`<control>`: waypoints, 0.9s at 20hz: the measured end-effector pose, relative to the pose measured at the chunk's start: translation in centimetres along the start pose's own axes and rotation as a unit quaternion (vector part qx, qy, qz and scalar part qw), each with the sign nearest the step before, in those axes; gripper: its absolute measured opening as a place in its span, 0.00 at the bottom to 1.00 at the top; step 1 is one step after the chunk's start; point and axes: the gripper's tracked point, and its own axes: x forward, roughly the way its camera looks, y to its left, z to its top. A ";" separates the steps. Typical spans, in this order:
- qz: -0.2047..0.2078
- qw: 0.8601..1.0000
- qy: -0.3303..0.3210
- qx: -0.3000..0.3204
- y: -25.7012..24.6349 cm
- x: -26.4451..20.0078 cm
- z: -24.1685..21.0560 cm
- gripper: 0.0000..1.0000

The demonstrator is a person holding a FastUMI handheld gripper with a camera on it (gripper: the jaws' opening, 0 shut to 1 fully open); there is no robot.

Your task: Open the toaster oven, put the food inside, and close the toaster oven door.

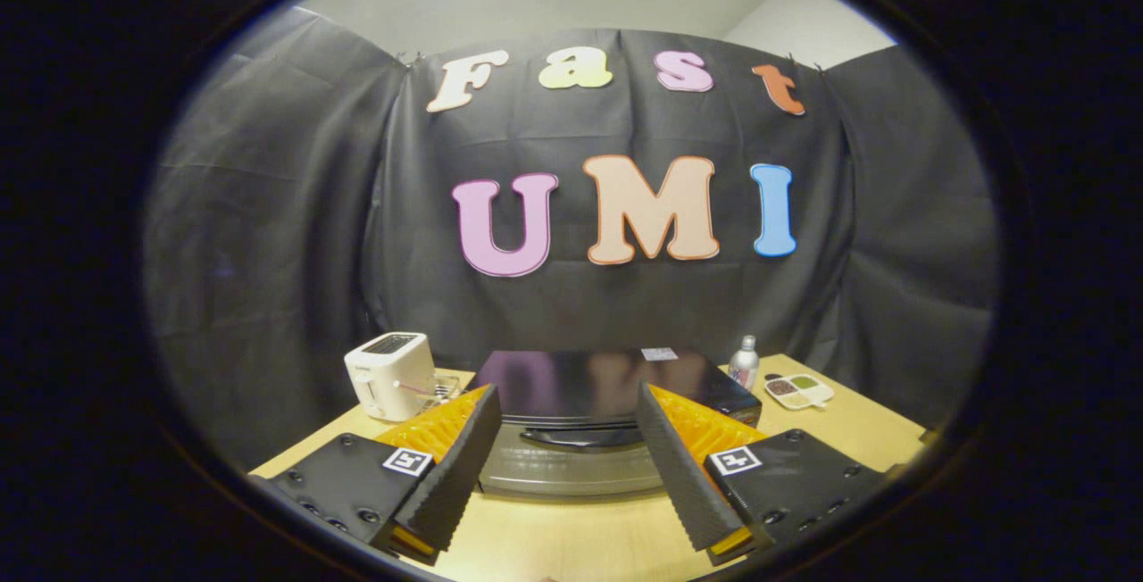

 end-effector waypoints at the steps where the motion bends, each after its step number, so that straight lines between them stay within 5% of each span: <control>1: -0.001 1.000 0.005 0.004 -0.2 1.0 -0.7 0.97; 10: -0.018 1.000 0.017 0.014 -1.3 8.0 -4.6 0.97; 18: -0.003 0.999 -0.002 0.049 -1.3 8.6 -5.6 0.97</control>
